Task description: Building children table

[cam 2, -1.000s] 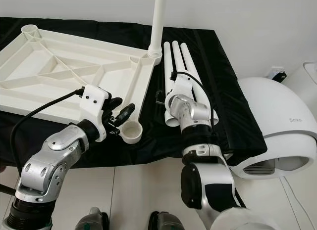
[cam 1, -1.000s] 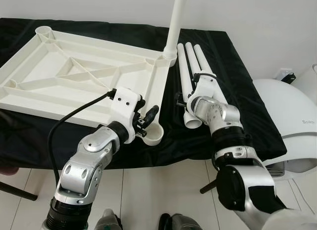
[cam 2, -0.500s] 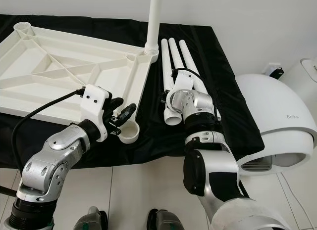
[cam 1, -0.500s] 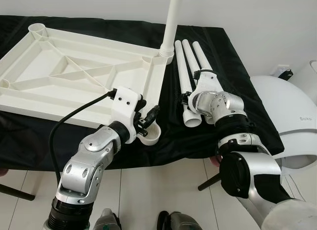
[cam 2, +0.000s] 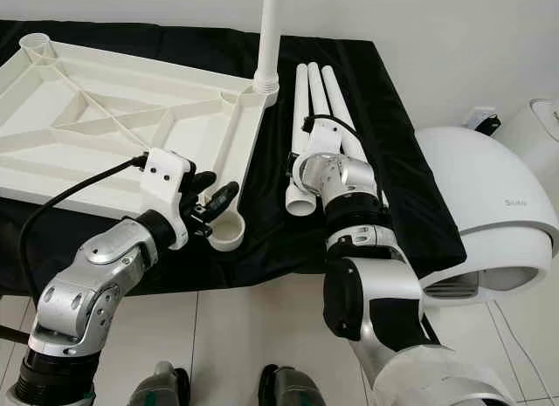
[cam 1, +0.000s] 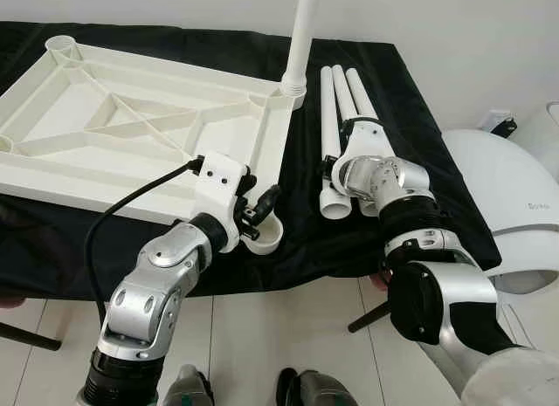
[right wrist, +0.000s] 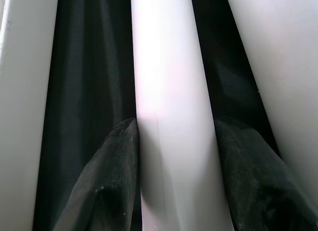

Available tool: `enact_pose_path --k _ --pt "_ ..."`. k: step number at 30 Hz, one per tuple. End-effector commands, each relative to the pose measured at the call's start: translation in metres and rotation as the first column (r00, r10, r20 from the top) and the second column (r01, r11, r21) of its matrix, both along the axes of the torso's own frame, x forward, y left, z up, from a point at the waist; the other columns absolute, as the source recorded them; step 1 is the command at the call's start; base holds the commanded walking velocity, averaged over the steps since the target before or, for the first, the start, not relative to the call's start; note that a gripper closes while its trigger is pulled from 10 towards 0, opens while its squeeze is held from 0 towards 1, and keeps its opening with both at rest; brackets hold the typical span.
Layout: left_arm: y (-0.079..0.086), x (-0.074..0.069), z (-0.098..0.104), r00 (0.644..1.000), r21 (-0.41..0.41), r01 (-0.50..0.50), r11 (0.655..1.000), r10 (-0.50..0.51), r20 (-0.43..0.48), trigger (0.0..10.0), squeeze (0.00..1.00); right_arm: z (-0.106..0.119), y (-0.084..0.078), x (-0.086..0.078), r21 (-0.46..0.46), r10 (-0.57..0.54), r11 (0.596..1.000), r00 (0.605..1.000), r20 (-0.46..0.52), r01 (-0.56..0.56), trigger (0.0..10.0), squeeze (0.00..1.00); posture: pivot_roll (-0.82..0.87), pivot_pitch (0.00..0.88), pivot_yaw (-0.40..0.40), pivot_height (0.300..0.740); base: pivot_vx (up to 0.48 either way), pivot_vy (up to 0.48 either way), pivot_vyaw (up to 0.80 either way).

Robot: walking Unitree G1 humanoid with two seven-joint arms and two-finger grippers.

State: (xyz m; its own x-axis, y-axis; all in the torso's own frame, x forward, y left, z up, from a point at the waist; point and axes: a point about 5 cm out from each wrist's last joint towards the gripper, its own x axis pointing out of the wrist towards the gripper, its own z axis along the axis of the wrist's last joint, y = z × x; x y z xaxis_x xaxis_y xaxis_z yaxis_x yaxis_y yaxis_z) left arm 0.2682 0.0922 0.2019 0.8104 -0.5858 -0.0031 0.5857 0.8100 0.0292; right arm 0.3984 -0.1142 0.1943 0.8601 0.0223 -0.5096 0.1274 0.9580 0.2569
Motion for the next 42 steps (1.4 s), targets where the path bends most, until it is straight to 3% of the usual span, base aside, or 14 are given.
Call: enact_pose_path --k 1,2,10,25,33,42 --pt "0.000 0.000 0.004 0.999 -0.002 -0.034 0.999 0.034 0.009 10.0 0.00 -0.012 0.002 -0.003 0.036 0.033 0.999 0.999 -0.033 -0.032 0.0 0.00 0.05 0.171 -0.070 0.740 0.000 0.000 0.00" --pt "0.000 0.000 0.004 0.999 -0.003 -0.034 0.999 0.034 0.009 10.0 0.00 -0.007 0.004 -0.002 0.050 0.060 0.997 0.998 0.005 -0.060 10.0 0.00 0.05 0.169 -0.071 0.740 0.000 0.000 0.00" --pt "0.000 0.001 0.004 0.999 -0.007 -0.036 0.999 0.036 0.008 10.0 0.00 0.007 0.011 -0.001 0.039 0.135 0.989 0.982 0.131 -0.142 10.0 0.00 0.05 0.162 -0.071 0.740 0.000 0.000 0.00" --pt "-0.002 0.005 0.005 1.000 -0.002 -0.010 1.000 0.010 0.017 10.0 0.00 0.034 -0.006 0.003 0.057 0.067 0.995 0.961 0.269 -0.085 10.0 0.00 0.04 0.128 -0.065 0.740 0.000 0.000 0.00" --pt "0.013 0.015 0.012 0.999 0.023 -0.007 1.000 0.006 0.042 10.0 0.00 0.037 -0.017 -0.001 0.063 0.048 0.995 0.928 0.370 -0.076 10.0 0.00 0.04 0.110 -0.061 0.740 0.000 0.000 0.00" --pt "0.035 0.036 0.025 0.997 0.040 -0.030 0.999 0.027 0.077 10.0 0.00 0.036 -0.025 -0.011 0.059 0.053 0.993 0.854 0.518 -0.098 10.0 0.00 0.04 0.081 -0.045 0.740 0.000 0.000 0.00"
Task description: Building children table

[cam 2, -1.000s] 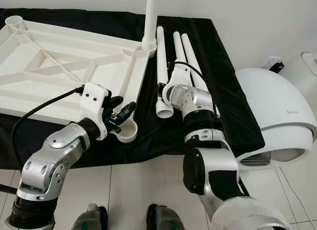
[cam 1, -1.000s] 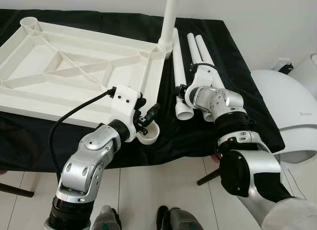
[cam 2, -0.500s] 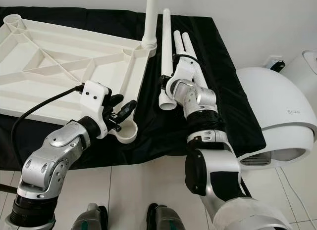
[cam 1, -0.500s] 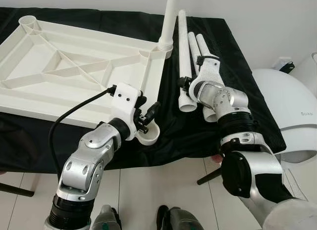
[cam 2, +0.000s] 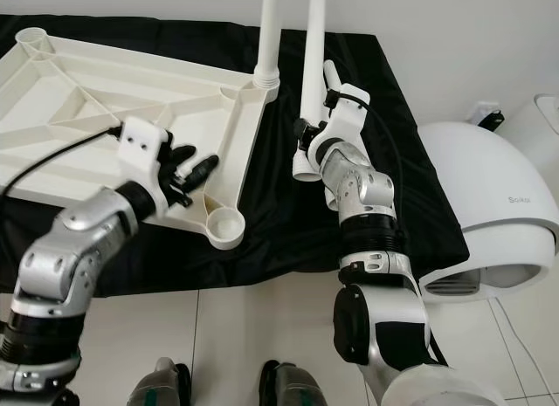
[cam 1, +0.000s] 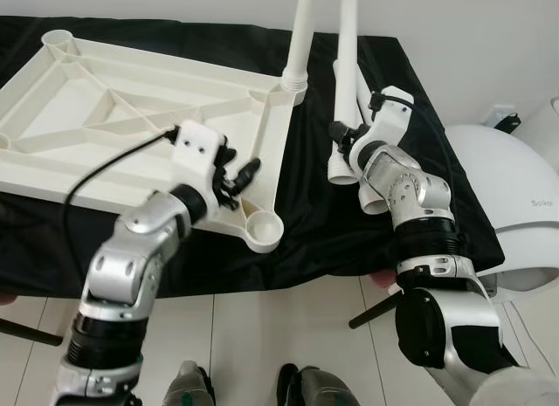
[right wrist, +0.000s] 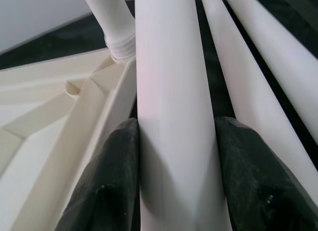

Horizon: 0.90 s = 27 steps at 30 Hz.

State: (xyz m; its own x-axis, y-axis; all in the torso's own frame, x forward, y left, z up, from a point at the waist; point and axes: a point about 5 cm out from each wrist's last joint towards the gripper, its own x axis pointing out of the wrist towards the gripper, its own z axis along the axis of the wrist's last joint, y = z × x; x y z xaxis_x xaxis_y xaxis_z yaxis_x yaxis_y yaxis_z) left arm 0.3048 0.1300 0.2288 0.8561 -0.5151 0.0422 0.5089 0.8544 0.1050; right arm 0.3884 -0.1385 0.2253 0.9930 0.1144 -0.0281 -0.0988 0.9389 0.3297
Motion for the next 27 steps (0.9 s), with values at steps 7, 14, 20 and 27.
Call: enact_pose_path --k 7,14,20,27 --pt "0.007 0.014 0.010 0.998 0.001 0.052 0.999 -0.052 0.034 10.0 0.00 0.006 -0.004 -0.012 0.111 0.076 0.989 0.974 0.215 -0.102 10.0 0.00 0.04 0.056 -0.042 0.740 0.000 0.000 0.00" --pt "0.010 0.020 0.014 0.998 -0.026 0.048 0.999 -0.047 0.046 10.0 0.00 0.008 -0.007 -0.021 0.143 0.087 0.979 0.931 0.354 -0.146 10.0 0.00 0.04 0.035 -0.040 0.740 0.000 0.000 0.00" --pt "0.011 0.021 0.013 0.998 -0.055 0.040 0.998 -0.038 0.042 10.0 0.00 0.010 -0.009 -0.026 0.144 0.095 0.975 0.903 0.420 -0.169 10.0 0.00 0.03 0.026 -0.039 0.740 0.000 0.000 0.00" --pt "0.003 0.021 0.003 0.999 -0.155 0.042 0.987 -0.041 0.007 10.0 1.00 0.008 -0.010 -0.041 0.063 0.152 0.973 0.817 0.555 -0.224 10.0 0.00 0.02 0.007 -0.035 0.740 0.000 0.000 0.00"
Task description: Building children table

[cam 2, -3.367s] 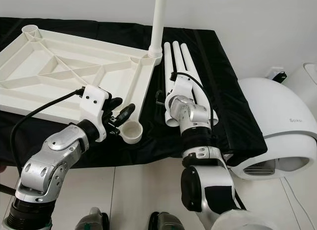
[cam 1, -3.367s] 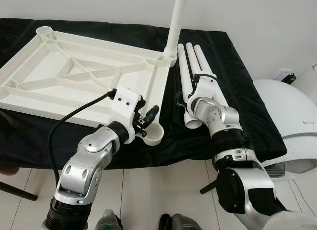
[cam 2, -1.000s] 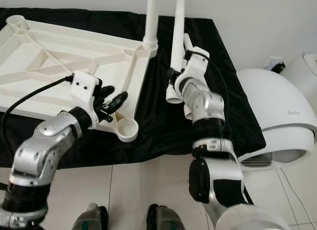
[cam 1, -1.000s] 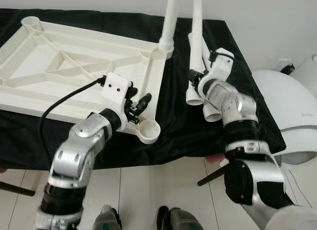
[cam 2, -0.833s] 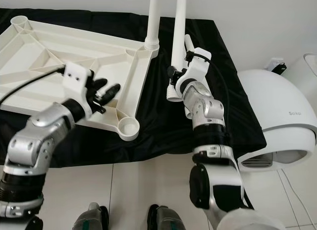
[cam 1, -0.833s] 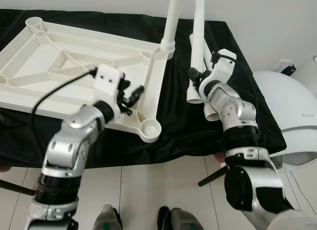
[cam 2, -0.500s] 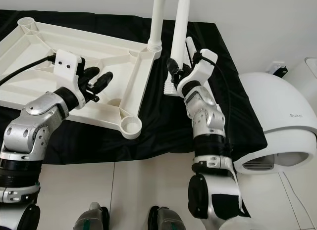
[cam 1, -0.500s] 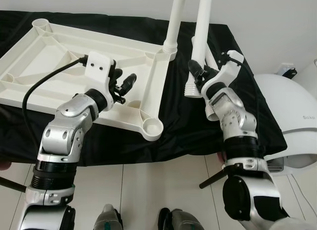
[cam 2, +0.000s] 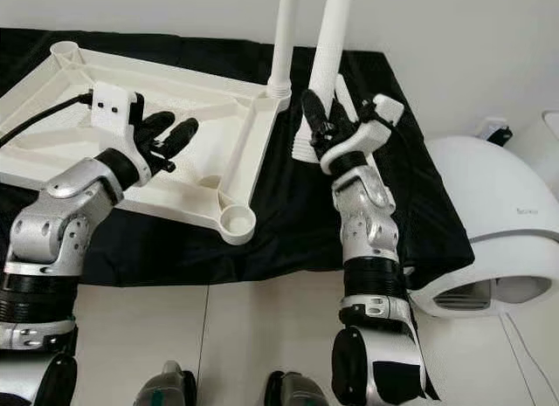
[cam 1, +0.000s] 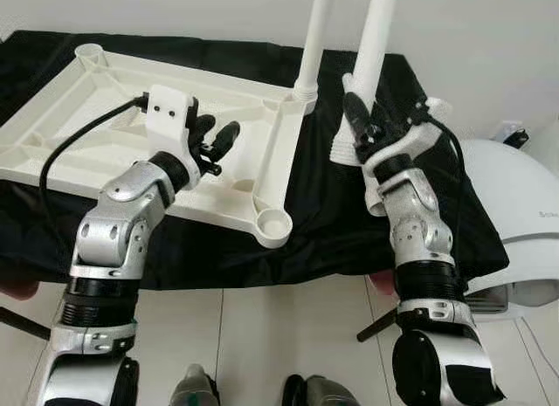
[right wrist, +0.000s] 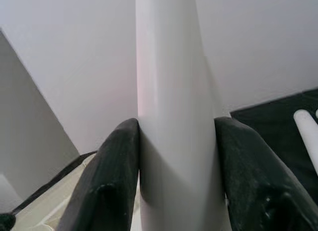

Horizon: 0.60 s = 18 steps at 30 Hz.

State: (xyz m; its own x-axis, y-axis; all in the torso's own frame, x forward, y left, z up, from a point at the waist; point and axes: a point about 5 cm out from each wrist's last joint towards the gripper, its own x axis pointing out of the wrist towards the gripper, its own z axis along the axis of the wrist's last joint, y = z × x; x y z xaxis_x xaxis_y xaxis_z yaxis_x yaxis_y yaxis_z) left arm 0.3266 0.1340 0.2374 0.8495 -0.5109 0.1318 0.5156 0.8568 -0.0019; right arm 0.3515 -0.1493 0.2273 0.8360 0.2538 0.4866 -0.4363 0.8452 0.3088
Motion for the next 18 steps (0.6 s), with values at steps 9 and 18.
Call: enact_pose_path --k 9,18 --pt "-0.006 -0.002 -0.003 0.997 -0.047 0.083 0.995 -0.083 -0.005 10.0 1.00 0.004 0.001 -0.008 -0.054 0.072 0.996 0.990 0.124 -0.066 10.0 0.00 0.01 0.000 -0.031 0.740 0.000 0.000 0.00" --pt "-0.015 -0.007 0.006 0.972 -0.161 0.226 0.961 -0.233 -0.025 10.0 0.12 -0.013 0.007 -0.008 -0.152 0.164 0.977 0.982 0.093 -0.148 10.0 0.00 0.03 0.000 -0.041 0.740 0.000 0.000 0.00"
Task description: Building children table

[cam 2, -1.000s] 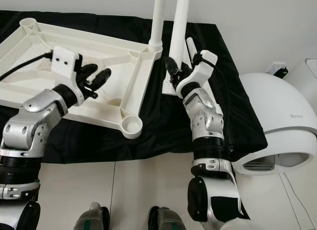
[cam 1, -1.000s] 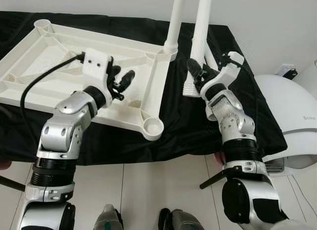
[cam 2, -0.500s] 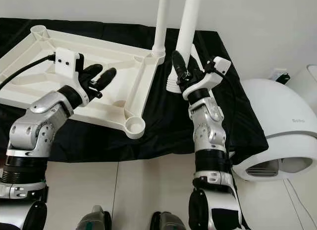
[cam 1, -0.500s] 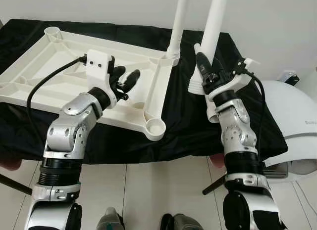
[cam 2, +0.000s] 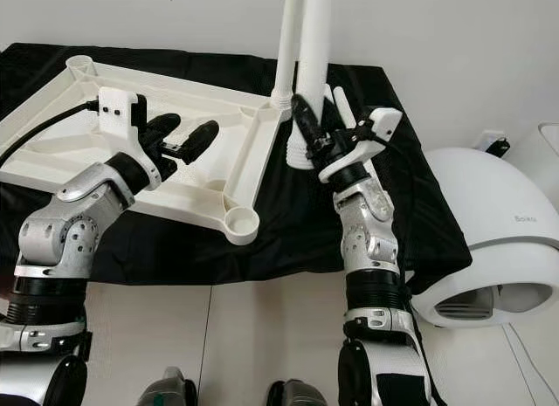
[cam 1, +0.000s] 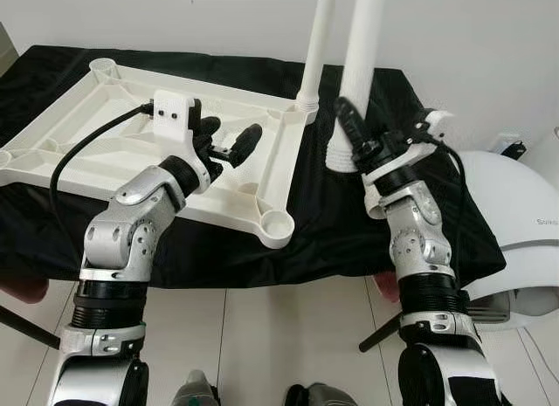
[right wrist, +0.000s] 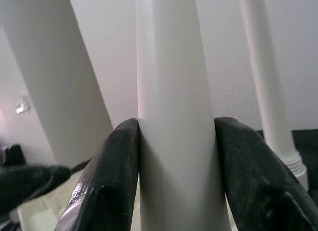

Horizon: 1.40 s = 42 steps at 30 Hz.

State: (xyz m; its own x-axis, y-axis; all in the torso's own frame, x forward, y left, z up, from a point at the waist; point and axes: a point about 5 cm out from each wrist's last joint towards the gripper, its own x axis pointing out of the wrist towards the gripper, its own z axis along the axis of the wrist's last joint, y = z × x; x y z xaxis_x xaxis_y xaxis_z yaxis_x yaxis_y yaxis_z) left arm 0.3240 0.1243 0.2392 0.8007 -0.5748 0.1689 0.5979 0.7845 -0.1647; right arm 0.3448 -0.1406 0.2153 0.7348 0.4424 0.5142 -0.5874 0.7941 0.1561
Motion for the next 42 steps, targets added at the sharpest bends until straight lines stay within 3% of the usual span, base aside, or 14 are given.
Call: enact_pose_path --k 1,2,5,7,16,36,42 --pt "-0.006 -0.004 0.004 0.992 -0.004 0.125 0.992 -0.125 0.025 10.0 0.12 -0.001 -0.001 -0.001 -0.016 0.000 1.000 1.000 0.015 0.000 10.0 0.00 0.03 0.000 -0.041 0.740 0.000 0.000 0.00" --pt "-0.009 -0.007 0.005 0.986 -0.023 0.168 0.986 -0.167 0.019 10.0 0.00 -0.004 0.000 -0.001 -0.036 0.020 0.999 1.000 0.012 -0.019 10.0 0.00 0.03 0.000 -0.046 0.740 0.000 0.000 0.00" --pt "-0.017 -0.012 0.009 0.970 -0.059 0.242 0.968 -0.242 0.017 10.0 0.00 -0.009 0.003 -0.001 -0.063 0.050 0.997 0.999 0.002 -0.050 10.0 0.00 0.04 0.000 -0.056 0.740 0.000 0.000 0.00" --pt "-0.029 -0.019 0.019 0.931 -0.138 0.365 0.921 -0.366 0.023 10.0 0.00 -0.018 0.008 -0.002 -0.124 0.124 0.984 0.992 -0.015 -0.125 10.0 0.00 0.06 0.000 -0.066 0.740 0.000 0.000 0.00" --pt "-0.034 -0.018 0.037 0.884 -0.178 0.466 0.867 -0.464 0.057 10.0 0.00 -0.031 0.017 -0.007 -0.225 0.293 0.927 0.954 -0.063 -0.299 10.0 0.00 0.07 0.000 -0.080 0.740 0.000 0.000 0.00" --pt "-0.027 -0.002 0.039 0.895 -0.180 0.439 0.880 -0.446 0.003 10.0 0.00 -0.035 0.018 -0.014 -0.291 0.388 0.874 0.919 -0.067 -0.390 10.0 0.00 0.05 0.000 -0.068 0.740 0.000 0.000 0.00" --pt "-0.023 0.009 0.048 0.917 -0.218 0.388 0.896 -0.398 -0.005 10.0 0.00 -0.038 0.020 -0.015 -0.298 0.395 0.868 0.916 -0.069 -0.397 10.0 0.00 0.05 0.000 -0.059 0.740 0.000 0.000 0.00"
